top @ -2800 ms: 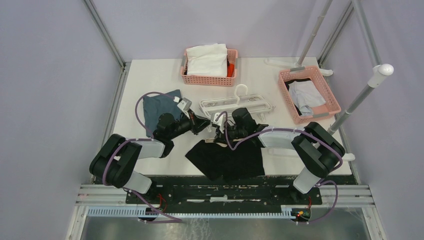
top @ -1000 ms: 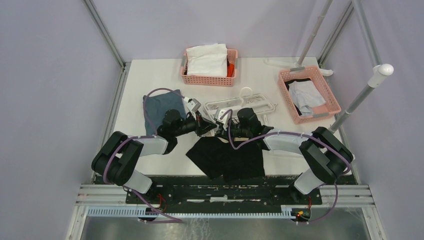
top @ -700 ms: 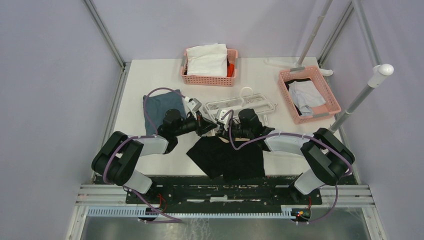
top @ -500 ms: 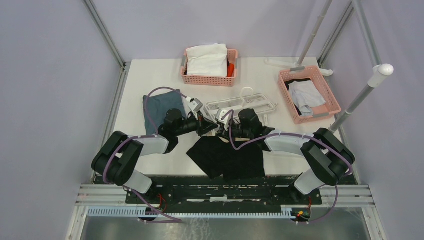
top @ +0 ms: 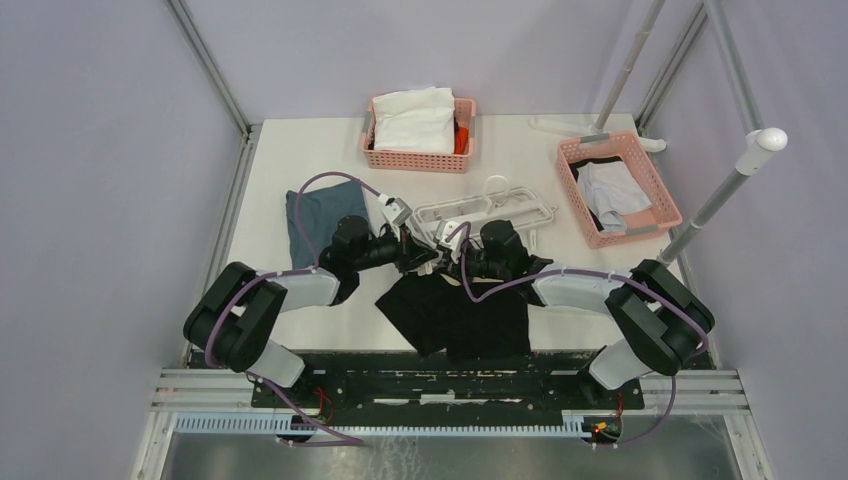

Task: Clip the underwear to the hanger
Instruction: Clamp the underwear onto the hanger, then open the clamp at the hanger.

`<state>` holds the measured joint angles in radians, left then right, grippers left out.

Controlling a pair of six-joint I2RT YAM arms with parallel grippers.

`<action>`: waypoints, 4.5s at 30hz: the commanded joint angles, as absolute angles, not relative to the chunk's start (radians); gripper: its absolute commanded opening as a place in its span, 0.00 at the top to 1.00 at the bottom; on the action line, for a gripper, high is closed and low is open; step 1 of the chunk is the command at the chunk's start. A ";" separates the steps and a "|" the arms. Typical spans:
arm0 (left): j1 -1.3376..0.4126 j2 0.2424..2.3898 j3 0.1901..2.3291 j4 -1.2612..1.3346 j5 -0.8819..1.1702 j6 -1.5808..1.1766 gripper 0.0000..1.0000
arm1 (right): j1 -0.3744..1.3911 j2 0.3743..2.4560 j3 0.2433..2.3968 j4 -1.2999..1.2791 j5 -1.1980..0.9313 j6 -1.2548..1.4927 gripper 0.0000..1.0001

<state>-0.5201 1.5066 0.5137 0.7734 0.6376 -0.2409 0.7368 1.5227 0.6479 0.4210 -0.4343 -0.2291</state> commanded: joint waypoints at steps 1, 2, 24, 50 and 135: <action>-0.536 1.491 0.558 0.759 0.647 -0.164 0.83 | 0.732 1.480 0.647 0.508 -0.426 -0.229 0.99; -0.539 1.492 0.561 0.753 0.647 -0.159 0.83 | 0.733 1.480 0.645 0.511 -0.426 -0.227 0.99; -0.554 1.471 0.561 0.714 0.596 -0.124 0.52 | 0.733 1.489 0.650 0.519 -0.458 -0.216 0.97; -0.553 1.174 0.430 0.706 0.065 -0.327 0.10 | 0.732 1.466 0.654 0.528 -0.371 -0.151 0.53; -0.464 0.991 0.889 -0.339 -0.141 -0.431 0.15 | 0.732 1.673 1.159 -0.247 0.142 0.349 0.27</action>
